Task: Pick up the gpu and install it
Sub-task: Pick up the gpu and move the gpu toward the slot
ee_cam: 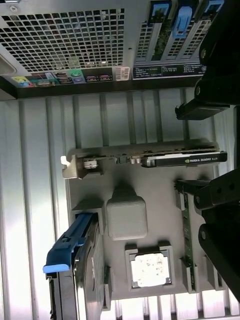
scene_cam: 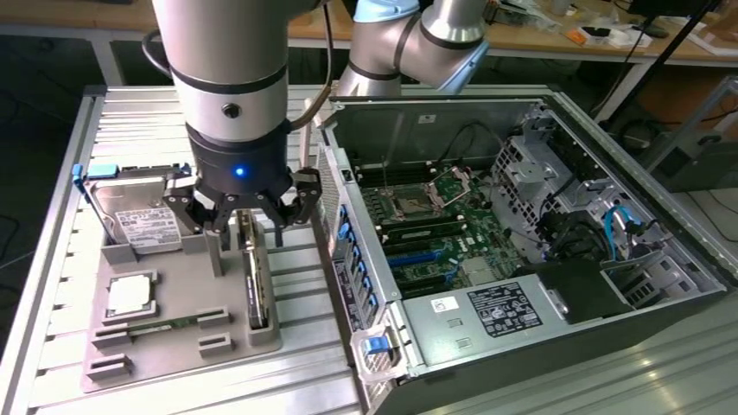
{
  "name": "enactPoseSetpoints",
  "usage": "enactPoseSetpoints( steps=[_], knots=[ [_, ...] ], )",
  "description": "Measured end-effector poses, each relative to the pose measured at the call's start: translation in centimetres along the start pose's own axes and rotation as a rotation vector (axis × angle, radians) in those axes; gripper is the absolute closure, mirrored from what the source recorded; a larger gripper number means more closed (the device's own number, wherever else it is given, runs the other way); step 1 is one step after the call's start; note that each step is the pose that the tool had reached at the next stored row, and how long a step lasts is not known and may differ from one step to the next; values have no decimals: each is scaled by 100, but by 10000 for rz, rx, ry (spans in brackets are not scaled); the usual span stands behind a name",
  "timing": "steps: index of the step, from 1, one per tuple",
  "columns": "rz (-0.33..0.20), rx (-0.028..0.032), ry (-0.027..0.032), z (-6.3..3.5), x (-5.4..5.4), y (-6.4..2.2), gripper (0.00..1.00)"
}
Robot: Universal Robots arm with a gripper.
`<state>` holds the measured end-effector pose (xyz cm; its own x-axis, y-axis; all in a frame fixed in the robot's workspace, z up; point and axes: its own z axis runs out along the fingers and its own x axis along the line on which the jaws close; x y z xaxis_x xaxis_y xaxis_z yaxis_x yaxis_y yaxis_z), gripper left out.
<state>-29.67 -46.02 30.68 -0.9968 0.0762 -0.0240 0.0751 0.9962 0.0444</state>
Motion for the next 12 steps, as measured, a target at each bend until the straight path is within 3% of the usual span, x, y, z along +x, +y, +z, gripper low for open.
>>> enactPoseSetpoints(
  steps=[12],
  knots=[
    [0,1,0,221,5,-10,40]
  ],
)
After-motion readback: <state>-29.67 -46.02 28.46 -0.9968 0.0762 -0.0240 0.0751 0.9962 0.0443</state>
